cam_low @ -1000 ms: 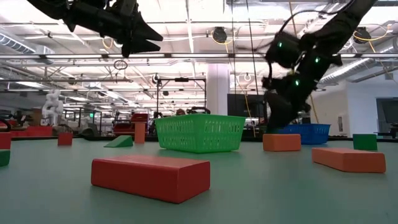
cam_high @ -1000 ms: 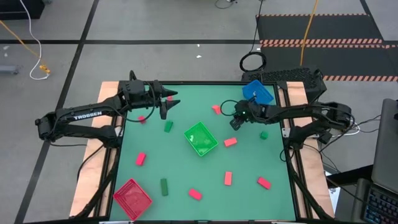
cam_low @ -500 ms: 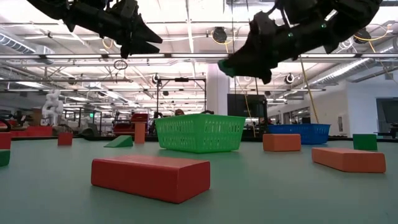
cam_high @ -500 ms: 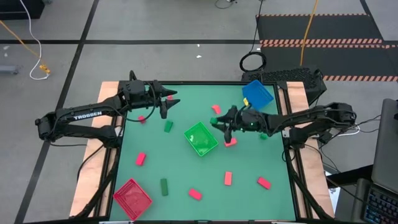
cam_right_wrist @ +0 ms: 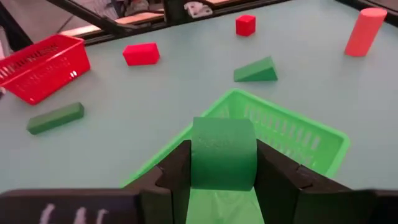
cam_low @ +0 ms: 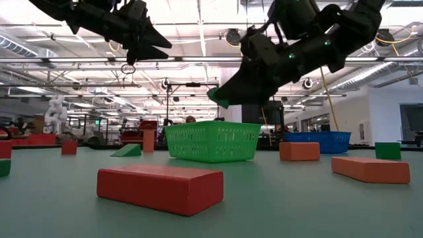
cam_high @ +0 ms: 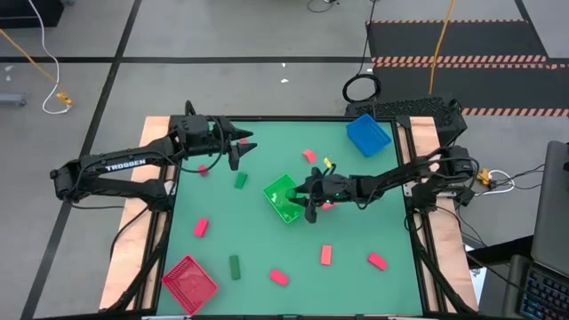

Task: Sort & place blocks by color
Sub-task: Put the green block into the green bin, then put the pink block into the red bin

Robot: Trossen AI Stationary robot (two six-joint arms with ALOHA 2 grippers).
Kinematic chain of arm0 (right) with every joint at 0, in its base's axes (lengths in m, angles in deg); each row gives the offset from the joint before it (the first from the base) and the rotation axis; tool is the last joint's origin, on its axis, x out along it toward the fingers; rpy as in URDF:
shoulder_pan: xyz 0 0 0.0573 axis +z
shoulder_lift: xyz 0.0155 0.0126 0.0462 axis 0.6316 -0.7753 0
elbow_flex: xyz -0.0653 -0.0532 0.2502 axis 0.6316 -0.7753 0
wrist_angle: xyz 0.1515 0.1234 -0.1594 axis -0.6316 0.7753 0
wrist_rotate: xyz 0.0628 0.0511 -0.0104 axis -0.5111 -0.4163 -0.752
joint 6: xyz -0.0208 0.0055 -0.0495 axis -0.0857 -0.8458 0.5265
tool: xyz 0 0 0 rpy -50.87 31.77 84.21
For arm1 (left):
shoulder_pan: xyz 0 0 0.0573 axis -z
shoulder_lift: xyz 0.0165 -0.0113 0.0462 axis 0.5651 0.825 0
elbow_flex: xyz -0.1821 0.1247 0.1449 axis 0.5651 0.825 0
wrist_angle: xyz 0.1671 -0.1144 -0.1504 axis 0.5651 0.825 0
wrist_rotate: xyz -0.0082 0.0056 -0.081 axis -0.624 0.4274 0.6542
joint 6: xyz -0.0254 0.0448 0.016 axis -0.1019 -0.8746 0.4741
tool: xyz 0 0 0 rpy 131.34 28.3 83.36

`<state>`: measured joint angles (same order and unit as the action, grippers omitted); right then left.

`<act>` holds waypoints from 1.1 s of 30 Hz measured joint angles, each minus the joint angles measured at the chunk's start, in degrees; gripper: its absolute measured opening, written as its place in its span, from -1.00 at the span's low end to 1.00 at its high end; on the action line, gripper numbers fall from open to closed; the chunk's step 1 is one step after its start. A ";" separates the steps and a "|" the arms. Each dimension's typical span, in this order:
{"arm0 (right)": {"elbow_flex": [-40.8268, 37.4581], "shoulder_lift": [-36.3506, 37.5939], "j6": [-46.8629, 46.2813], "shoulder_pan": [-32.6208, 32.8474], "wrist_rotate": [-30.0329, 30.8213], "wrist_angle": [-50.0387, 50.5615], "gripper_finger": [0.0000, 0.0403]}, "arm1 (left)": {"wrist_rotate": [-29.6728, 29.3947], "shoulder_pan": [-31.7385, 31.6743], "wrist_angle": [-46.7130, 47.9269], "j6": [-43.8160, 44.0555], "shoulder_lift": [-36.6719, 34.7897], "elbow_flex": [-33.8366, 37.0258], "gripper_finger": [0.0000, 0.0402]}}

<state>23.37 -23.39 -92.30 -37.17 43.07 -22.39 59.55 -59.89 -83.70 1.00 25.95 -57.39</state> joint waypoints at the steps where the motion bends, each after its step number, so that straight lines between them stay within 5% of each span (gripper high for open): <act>1: 0.13 -0.49 -0.02 -0.04 0.05 -0.11 -0.36 | -0.01 0.10 0.30 0.04 0.00 0.00 0.12; 11: 0.11 -1.50 1.52 -0.28 0.09 0.06 -0.30 | -0.81 1.21 0.47 -0.37 0.00 0.00 0.12; 24: 0.11 -1.34 3.77 -2.92 0.28 -2.05 0.30 | -0.86 1.23 1.43 -1.30 0.00 0.00 0.12; 33: 0.42 5.57 0.82 -14.01 14.87 6.68 0.28 | -4.81 1.22 2.24 -0.03 0.00 0.00 0.12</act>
<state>23.78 -17.82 -91.49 -51.17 57.95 -15.70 54.73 -58.67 -81.46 0.97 25.95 -57.39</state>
